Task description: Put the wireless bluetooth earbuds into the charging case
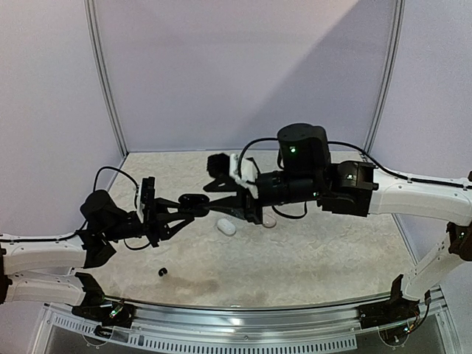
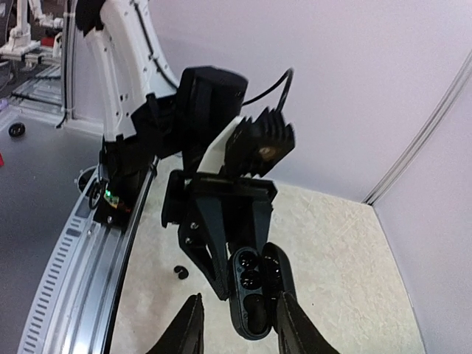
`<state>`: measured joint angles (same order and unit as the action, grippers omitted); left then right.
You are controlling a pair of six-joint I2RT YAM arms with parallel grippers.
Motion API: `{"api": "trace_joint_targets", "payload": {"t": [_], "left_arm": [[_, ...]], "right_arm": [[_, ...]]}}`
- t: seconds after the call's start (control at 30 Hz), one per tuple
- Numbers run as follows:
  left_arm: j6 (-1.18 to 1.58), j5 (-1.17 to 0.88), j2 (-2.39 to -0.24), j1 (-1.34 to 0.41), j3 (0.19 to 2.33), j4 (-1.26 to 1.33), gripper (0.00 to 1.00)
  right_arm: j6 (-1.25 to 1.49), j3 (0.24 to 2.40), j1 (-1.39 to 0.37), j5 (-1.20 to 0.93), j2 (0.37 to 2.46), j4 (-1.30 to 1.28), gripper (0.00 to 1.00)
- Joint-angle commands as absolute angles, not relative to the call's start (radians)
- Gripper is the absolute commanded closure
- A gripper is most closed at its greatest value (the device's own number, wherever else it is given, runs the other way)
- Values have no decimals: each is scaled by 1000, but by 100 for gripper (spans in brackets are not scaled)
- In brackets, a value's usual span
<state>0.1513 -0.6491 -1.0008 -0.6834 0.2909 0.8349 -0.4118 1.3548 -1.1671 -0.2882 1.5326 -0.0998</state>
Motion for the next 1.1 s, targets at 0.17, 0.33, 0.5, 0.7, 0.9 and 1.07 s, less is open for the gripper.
{"api": "trace_joint_targets", "payload": {"t": [0.17,0.33,0.5,0.7,0.9,1.07], "left_arm": [[269,-408,-884,-586,294,637,100],[259,-308,-762,-494,309,462,100],[254,-243,-649,-377,339,291,100],[226,-181,-548,-274,398,113,100],[212,-181,-467,-249,406,38,100],[228,-212,-457,-243,381,96,100]], "right_arm": [[-130,1438,-1057,-237,1574,-26,51],[-98,1562,-1050,-198,1757,-143,46],[-51,1706,-1052,-237,1976,-236,48],[-28,1893,-1108,-211,2214,-312,48],[-104,2054,-1198,-261,2430,-351,27],[-215,2076,-1231,-365,2507,-291,18]]}}
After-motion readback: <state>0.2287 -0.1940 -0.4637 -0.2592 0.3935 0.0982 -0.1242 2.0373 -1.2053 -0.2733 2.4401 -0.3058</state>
